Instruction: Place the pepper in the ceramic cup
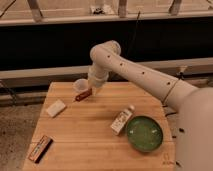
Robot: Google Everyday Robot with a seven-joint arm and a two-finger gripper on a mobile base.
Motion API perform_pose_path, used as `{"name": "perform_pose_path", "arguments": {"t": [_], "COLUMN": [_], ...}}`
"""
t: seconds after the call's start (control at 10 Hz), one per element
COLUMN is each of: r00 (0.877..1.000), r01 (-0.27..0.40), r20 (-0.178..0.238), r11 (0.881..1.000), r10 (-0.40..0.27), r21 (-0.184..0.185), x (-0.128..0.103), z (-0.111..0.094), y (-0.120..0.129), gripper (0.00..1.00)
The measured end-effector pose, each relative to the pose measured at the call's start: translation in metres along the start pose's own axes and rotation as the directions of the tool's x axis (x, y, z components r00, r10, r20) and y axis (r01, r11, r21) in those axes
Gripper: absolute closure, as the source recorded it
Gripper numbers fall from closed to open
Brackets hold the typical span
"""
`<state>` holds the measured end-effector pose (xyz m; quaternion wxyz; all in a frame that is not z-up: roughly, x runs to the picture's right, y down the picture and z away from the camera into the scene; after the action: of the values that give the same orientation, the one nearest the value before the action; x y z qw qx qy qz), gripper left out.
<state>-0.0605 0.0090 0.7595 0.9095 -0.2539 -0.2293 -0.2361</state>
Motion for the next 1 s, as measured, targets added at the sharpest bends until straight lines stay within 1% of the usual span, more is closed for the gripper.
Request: {"name": "perform_pose_path", "arguments": {"t": [0.1,0.4,0.7,0.9,1.0], "r00": [1.000,1.000,1.000,1.000,1.000], "r01": [-0.004,-0.007,-0.013,-0.012,-0.013], "r20": [0.003,0.016,0.019,0.019,0.020], "r11": [1.000,1.000,0.999,0.999,0.999], "r10": [0.004,0.007,0.012,0.011,0.012], "r21": [0.008,0.028,0.039,0.046,0.046], "x": [0.002,0.009,0.013,0.019,0.020], "z": [0.002,0.011,0.013,0.018,0.020], "y": [-0.003,-0.024,-0.028,-0.040,-0.041], "gripper": [1.00,1.00,1.00,1.00,1.00]}}
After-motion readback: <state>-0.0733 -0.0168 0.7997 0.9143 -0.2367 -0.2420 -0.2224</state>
